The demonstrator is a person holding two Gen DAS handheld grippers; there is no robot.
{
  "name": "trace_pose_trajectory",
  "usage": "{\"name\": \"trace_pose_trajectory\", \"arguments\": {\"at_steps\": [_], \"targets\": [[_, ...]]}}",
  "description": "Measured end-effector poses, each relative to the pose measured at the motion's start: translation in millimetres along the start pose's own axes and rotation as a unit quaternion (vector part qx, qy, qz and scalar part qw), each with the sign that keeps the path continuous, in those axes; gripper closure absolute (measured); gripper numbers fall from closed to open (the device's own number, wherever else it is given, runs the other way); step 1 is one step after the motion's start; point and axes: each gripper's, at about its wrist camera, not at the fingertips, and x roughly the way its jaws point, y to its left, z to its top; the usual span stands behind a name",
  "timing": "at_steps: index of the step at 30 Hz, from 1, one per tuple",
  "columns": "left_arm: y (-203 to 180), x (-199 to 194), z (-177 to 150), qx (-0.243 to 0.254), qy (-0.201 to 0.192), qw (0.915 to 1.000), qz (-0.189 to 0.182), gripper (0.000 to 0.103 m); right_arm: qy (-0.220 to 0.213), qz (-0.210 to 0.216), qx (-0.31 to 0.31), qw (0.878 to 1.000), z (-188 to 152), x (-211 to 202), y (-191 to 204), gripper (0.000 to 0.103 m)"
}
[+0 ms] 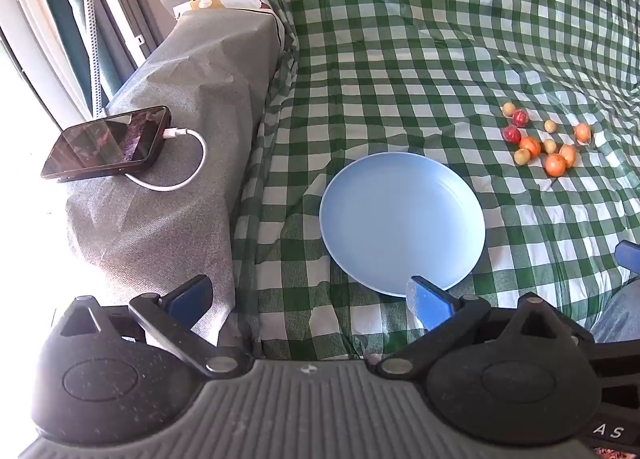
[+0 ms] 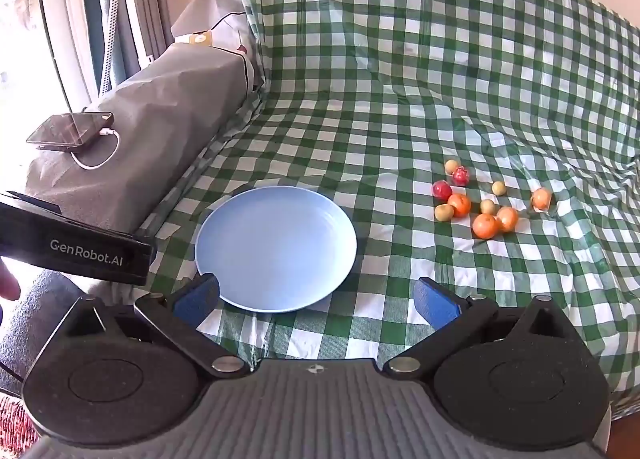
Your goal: Organize fruits
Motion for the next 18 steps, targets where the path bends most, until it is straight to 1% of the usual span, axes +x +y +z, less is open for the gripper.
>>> {"name": "trace_pose_trajectory", "arguments": {"at_steps": [18], "targets": [[1.5, 2.0, -1.3, 0.003, 0.002, 1.0000, 0.000, 0.000, 0.001, 0.000, -0.003, 1.000, -1.6, 0.5, 1.9, 0.000]]}}
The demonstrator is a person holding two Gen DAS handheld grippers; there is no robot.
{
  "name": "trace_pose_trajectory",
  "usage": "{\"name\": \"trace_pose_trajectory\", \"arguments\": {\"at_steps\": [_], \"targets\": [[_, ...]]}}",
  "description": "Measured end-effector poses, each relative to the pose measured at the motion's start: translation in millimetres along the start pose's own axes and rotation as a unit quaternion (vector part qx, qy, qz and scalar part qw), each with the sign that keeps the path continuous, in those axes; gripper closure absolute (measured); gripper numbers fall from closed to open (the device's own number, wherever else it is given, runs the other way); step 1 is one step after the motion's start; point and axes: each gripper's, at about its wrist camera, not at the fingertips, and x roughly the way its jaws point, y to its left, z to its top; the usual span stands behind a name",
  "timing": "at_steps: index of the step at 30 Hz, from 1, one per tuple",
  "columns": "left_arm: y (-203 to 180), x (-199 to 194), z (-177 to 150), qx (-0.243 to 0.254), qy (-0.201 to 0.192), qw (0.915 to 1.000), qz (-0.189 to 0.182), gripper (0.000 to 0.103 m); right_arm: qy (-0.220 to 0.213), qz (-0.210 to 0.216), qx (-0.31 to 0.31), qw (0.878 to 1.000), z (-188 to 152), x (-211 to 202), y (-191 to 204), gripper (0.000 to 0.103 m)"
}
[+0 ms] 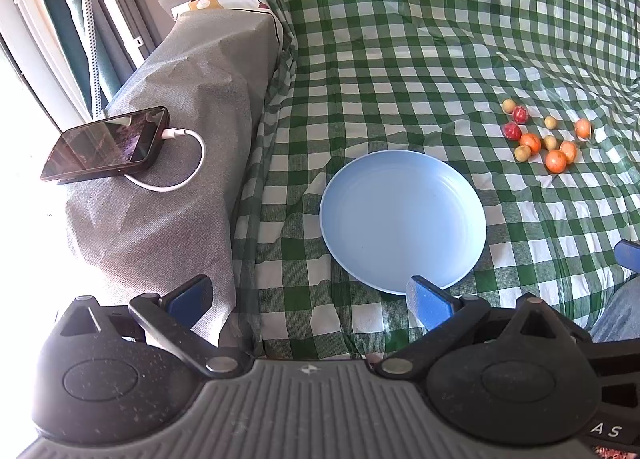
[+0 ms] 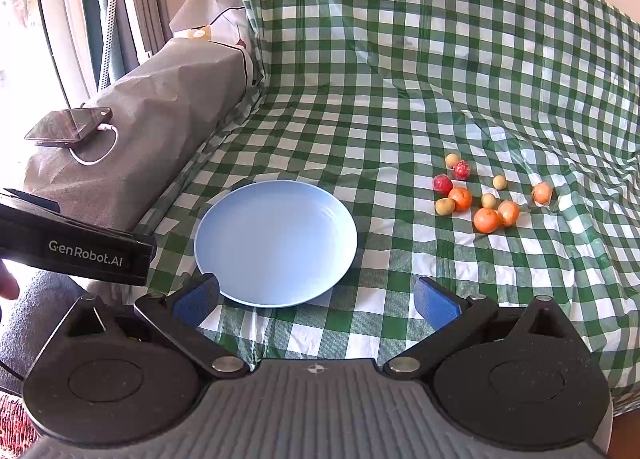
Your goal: Organize fruits
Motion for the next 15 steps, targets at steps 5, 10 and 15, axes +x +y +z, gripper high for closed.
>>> {"name": "trace_pose_trajectory", "arguments": {"at_steps": [5, 10, 15], "targets": [[0.5, 0.2, 0.1, 0.000, 0.001, 1.0000, 0.001, 0.000, 0.001, -0.001, 0.001, 1.000, 1.6, 0.0, 0.0, 0.000], [0.7, 0.2, -0.2, 0.000, 0.001, 1.0000, 0.001, 0.000, 0.000, -0.001, 0.001, 1.000, 1.4, 0.2, 0.1, 0.000], [0.8, 0.7, -0.8, 0.001, 0.001, 1.0000, 0.001, 0.000, 0.001, -0.001, 0.000, 1.000, 1.1, -0.4, 0.2, 0.000]]}}
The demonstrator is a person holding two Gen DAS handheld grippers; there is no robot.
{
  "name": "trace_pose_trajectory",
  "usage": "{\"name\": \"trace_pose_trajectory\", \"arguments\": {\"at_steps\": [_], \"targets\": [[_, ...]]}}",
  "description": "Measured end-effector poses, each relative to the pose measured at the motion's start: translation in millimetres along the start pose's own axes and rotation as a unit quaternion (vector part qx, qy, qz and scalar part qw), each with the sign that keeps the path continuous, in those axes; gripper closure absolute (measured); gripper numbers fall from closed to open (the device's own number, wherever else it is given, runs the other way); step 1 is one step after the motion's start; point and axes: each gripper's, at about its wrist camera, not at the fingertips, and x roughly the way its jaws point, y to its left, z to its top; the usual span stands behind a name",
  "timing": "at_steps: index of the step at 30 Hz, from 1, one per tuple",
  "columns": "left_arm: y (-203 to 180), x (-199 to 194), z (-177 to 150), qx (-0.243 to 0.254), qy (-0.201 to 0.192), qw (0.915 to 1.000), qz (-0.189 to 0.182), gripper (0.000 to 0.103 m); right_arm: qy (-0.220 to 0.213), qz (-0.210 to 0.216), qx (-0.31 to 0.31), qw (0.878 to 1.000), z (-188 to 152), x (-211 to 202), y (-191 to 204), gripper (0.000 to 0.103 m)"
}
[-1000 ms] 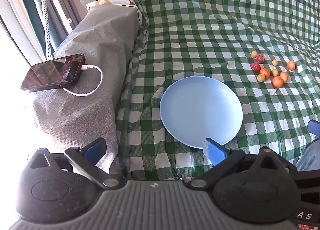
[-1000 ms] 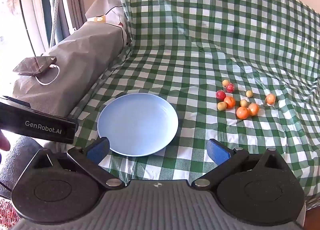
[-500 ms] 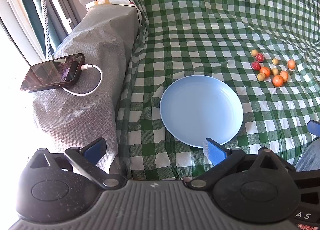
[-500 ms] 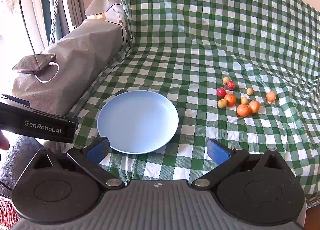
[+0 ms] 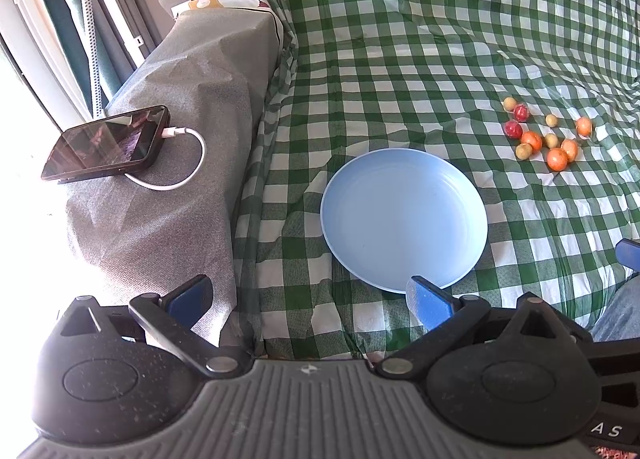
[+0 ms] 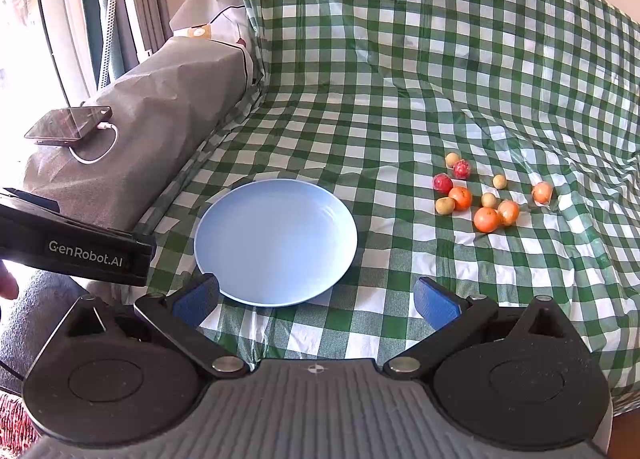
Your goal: Organize fruits
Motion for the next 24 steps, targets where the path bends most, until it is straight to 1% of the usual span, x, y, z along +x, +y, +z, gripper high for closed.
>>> {"name": "trace_pose_trajectory", "arguments": {"at_steps": [13, 18, 21, 24], "targets": [[-2, -4, 0, 0.000, 0.002, 1.0000, -0.002, 0.000, -0.004, -0.001, 0.007, 1.000, -3, -1, -5, 0.000], [-7, -4, 2, 0.002, 0.008, 1.0000, -0.002, 0.000, -0.009, 0.003, 0.028, 1.000, -3, -6, -11, 0.000], [-13, 0, 6, 0.002, 0.018, 0.9998, -0.004, 0.000, -0.012, 0.009, 0.048, 0.999, -4, -6, -20, 0.000], [-21, 4, 11, 0.006, 0.028, 0.9995, -0.015, 0.000, -0.016, -0.005, 0.064, 0.998, -4, -4, -34, 0.000]]}}
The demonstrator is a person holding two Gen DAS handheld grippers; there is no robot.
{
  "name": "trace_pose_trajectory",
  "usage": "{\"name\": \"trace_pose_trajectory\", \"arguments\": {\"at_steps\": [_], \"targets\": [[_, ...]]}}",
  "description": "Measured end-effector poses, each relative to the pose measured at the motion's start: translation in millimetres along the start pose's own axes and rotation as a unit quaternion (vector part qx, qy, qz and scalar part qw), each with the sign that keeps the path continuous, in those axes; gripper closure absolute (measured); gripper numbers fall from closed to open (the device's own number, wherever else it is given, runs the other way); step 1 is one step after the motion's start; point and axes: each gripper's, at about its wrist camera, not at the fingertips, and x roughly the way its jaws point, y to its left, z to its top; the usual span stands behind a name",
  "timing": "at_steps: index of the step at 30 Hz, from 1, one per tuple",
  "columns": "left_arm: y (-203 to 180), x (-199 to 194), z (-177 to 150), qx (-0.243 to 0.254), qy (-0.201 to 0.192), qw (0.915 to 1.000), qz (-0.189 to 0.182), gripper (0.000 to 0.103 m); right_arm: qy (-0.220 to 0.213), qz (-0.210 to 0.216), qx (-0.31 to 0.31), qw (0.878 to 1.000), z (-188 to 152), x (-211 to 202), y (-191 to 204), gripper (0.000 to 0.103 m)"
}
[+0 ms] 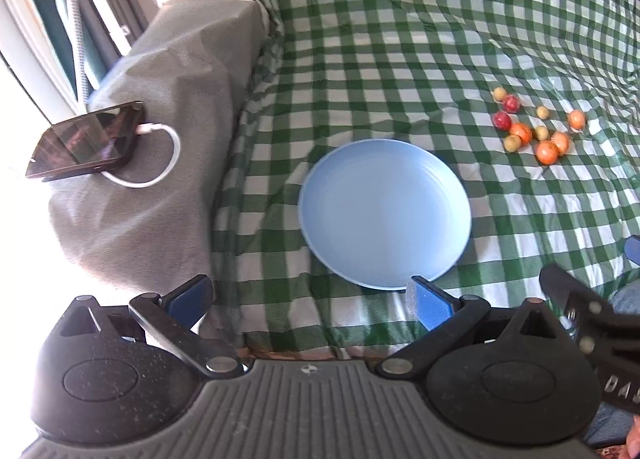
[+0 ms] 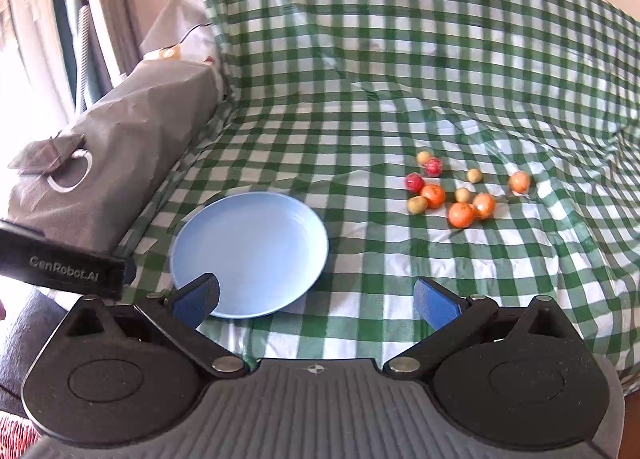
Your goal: Organize fruits
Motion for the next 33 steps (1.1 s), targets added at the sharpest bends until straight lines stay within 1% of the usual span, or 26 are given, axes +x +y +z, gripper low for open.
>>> {"name": "trace_pose_trajectory", "arguments": {"at_steps": [2, 4, 7, 12, 18, 22, 28, 33], "targets": [[-8, 3, 4, 0.008, 0.003, 1.0000, 0.001, 0.000, -0.001, -0.014, 0.010, 1.000, 3, 2, -11, 0.000], [-18, 8, 9, 0.019, 0.005, 0.9998, 0.005, 0.000, -0.021, -0.021, 0.025, 0.999, 5, 4, -25, 0.000], [-34, 16, 18, 0.036, 0.011, 0.9993, 0.009, 0.000, -0.031, -0.038, 0.044, 0.998, 7, 8, -44, 0.000], [-63, 33, 34, 0.056, 0.022, 0.9982, 0.002, 0.000, -0.022, -0.069, 0.087, 0.994, 7, 24, -80, 0.000], [-101, 61, 56, 0.075, 0.036, 0.9964, -0.018, 0.000, -0.008, -0.110, 0.114, 0.987, 4, 48, -123, 0.000], [-132, 83, 74, 0.096, 0.031, 0.9942, -0.037, 0.000, -0.005, -0.137, 0.127, 0.982, 6, 74, -155, 0.001], [-185, 126, 105, 0.138, 0.015, 0.9882, -0.064, 0.000, -0.010, -0.180, 0.112, 0.977, 12, 127, -201, 0.001], [-222, 171, 134, 0.152, -0.011, 0.9848, -0.083, 0.000, -0.010, -0.187, 0.106, 0.977, 24, 177, -231, 0.001]]}}
